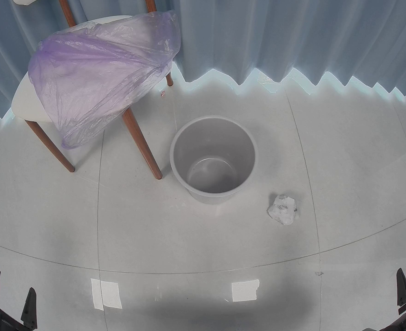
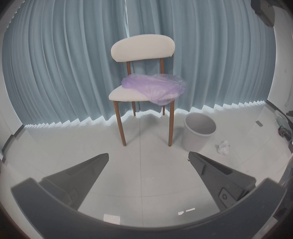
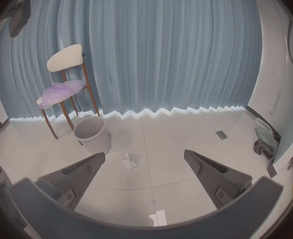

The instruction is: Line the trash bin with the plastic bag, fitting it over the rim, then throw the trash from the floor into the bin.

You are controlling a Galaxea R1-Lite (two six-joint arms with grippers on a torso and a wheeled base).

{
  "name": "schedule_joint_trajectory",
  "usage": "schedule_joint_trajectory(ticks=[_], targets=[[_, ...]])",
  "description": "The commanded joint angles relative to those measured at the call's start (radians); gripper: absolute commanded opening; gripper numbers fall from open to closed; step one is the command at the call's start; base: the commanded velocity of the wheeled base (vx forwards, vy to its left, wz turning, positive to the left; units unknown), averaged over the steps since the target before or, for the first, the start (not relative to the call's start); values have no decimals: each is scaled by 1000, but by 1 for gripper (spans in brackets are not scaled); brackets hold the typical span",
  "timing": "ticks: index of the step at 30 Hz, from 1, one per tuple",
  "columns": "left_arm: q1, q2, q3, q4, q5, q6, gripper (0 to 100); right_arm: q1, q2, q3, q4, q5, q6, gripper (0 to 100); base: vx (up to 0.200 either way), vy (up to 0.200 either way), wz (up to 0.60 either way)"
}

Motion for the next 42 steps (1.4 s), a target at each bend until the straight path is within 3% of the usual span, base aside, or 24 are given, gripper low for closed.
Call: schedule_joint_trajectory(ticks=[1, 10, 24, 31, 35, 42], targets=[[0, -16, 18, -19, -9, -12, 100, 0, -18, 18, 0, 0, 0, 100, 0, 0, 0], [0, -16, 18, -138, -9, -10, 100, 0, -18, 18, 0, 0, 0, 100, 0, 0, 0], [0, -16, 18, -154, -7, 23, 100, 0, -18, 18, 0, 0, 0, 100, 0, 0, 0], [-1, -16, 7, -126, -65, 20, 100, 0, -18, 18, 0, 0, 0, 100, 0, 0, 0], [-1, -16, -56, -14, -119, 23, 100, 0, -18, 18, 0, 0, 0, 100, 0, 0, 0], [-15, 48, -125, 38, -136, 37, 100, 0, -18, 18, 0, 0, 0, 100, 0, 0, 0]])
